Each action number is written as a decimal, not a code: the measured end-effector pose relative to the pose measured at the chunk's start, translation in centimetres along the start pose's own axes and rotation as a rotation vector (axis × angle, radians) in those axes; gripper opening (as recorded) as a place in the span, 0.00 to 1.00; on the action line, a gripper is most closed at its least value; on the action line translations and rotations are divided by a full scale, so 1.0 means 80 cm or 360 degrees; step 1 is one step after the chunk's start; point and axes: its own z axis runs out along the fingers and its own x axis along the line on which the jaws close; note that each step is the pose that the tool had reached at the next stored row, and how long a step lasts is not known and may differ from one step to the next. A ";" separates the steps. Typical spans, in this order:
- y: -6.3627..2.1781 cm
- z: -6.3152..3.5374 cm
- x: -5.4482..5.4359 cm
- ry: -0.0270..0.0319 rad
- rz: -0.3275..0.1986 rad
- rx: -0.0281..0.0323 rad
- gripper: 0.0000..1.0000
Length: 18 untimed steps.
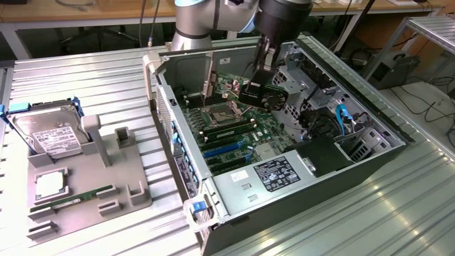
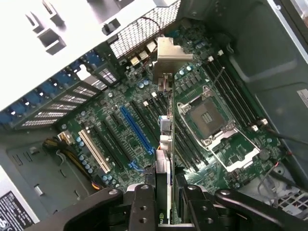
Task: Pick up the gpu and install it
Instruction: 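Insert the gpu into the slot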
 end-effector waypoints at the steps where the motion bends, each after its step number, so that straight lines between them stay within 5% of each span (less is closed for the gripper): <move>1: 0.000 0.001 0.000 0.00014 -0.0031 0.00003 0.26; 18: -0.001 0.011 0.000 0.00272 -0.0610 0.00069 0.26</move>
